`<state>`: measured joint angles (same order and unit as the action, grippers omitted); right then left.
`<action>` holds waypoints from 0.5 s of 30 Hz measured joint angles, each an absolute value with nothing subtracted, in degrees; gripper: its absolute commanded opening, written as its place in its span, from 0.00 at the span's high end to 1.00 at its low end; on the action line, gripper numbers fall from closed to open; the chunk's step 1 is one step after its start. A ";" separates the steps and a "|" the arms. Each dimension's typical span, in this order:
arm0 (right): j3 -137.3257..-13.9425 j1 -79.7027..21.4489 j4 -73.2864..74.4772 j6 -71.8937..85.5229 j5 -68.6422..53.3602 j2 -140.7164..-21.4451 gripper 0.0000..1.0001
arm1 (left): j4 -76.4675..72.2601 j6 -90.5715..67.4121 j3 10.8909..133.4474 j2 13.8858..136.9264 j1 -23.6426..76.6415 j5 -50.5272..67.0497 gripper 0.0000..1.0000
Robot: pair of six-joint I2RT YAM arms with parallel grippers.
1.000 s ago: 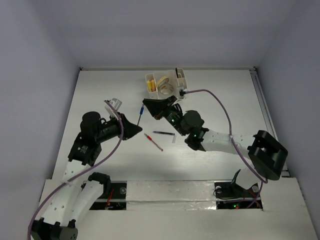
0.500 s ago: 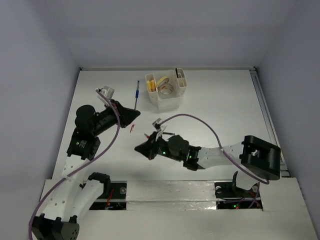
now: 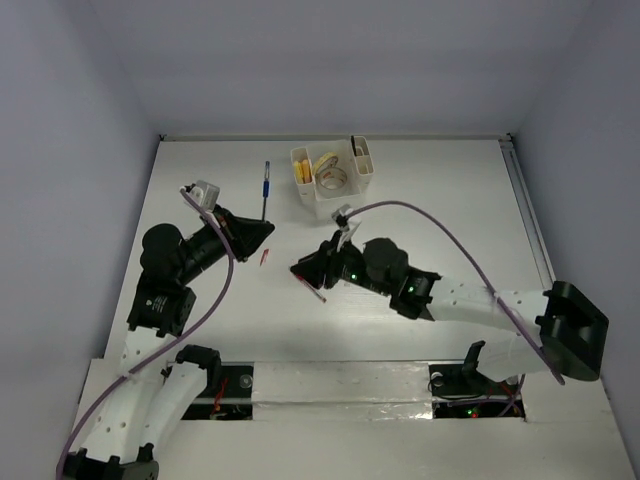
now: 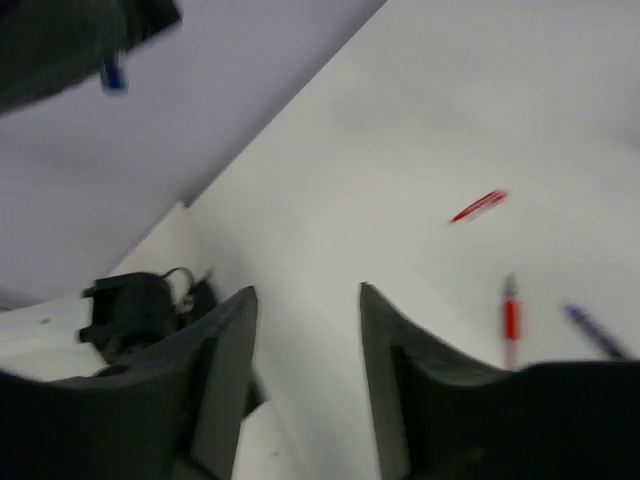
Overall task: Sort the stationery into containers
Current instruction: Place the pen in the storage box.
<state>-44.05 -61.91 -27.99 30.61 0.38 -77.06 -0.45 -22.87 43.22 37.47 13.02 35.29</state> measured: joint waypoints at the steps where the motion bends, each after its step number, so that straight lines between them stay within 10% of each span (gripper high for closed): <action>1: -45.32 -60.25 -25.74 29.52 -1.30 -76.09 0.23 | -0.45 -22.83 42.61 36.99 13.02 35.33 1.00; 4: -49.39 -56.60 -20.32 25.67 -4.43 -74.50 0.01 | -0.84 -22.94 39.88 36.16 13.02 36.16 1.00; 15: -63.90 -47.07 -17.19 22.68 -18.96 -75.96 0.00 | -0.64 -23.46 34.11 35.83 13.02 41.23 1.00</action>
